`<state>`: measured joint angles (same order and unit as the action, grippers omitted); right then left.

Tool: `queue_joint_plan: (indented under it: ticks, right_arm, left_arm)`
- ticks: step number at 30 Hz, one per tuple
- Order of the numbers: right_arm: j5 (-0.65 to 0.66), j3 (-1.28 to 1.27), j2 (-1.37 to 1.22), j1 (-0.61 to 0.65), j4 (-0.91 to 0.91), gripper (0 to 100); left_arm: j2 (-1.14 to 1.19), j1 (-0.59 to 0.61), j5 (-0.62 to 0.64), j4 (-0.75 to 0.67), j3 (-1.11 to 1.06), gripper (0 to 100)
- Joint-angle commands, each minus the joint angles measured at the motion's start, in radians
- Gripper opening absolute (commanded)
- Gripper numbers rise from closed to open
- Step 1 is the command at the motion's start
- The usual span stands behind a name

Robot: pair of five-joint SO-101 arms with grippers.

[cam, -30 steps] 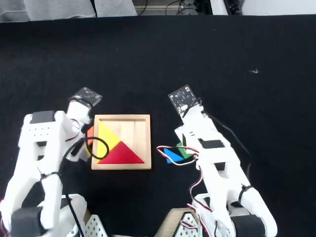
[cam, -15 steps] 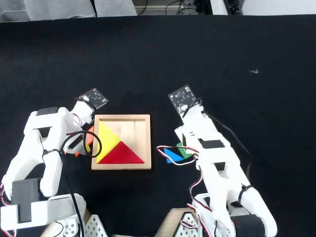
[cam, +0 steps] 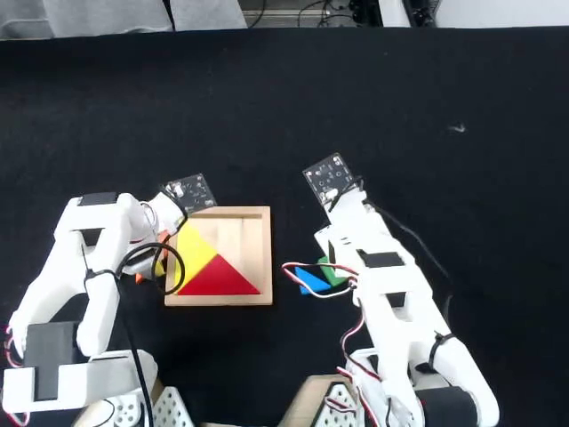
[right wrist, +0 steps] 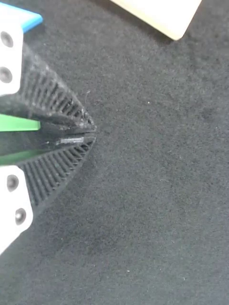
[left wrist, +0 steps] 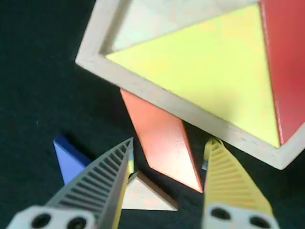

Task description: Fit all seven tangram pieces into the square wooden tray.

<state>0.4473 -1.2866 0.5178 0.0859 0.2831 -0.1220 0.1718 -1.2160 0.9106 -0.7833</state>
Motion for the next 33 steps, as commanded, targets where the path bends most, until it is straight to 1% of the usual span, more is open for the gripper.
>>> queue_joint_plan:
  ticks: [1, 6, 11, 14, 16, 18, 22, 25, 26, 28, 30, 33]
  right_arm:
    - [0.009, 0.002, 0.033, 0.015, -0.018, 1.5]
    - [0.009, 0.002, 0.033, 0.015, -0.018, 1.5]
    - [0.009, 0.002, 0.033, 0.015, -0.018, 1.5]
    - [0.009, 0.002, 0.033, 0.015, -0.018, 1.5]
    - [0.009, 0.002, 0.033, 0.015, -0.018, 1.5]
    - [0.009, 0.002, 0.033, 0.015, -0.018, 1.5]
    - [0.009, 0.002, 0.033, 0.015, -0.018, 1.5]
    - [0.009, 0.002, 0.033, 0.015, -0.018, 1.5]
    - [0.009, 0.002, 0.033, 0.015, -0.018, 1.5]
    - [0.009, 0.002, 0.033, 0.015, -0.018, 1.5]
    - [0.009, 0.002, 0.033, 0.015, -0.018, 1.5]
    - [0.009, 0.002, 0.033, 0.015, -0.018, 1.5]
  left_arm:
    - [0.018, -0.013, -0.026, -0.012, 0.068, 24]
    - [0.184, -0.012, -0.018, 0.006, 0.202, 24]
    - [0.321, -0.012, -0.028, 0.206, 0.390, 24]
    - [0.353, -0.004, -0.038, 0.222, 0.418, 24]
    - [0.353, 0.012, -0.078, 0.232, 0.414, 23]
    - [0.339, 0.016, -0.112, 0.239, 0.394, 19]
    - [0.304, 0.012, -0.120, 0.236, 0.358, 11]
    - [0.285, 0.001, -0.118, 0.236, 0.338, 7]
    - [0.278, -0.001, -0.114, 0.236, 0.338, 6]
    - [0.252, -0.004, -0.061, 0.242, 0.346, 4]
    - [0.207, -0.004, -0.011, 0.238, 0.348, 4]
    - [0.118, -0.005, 0.029, 0.244, 0.337, 4]
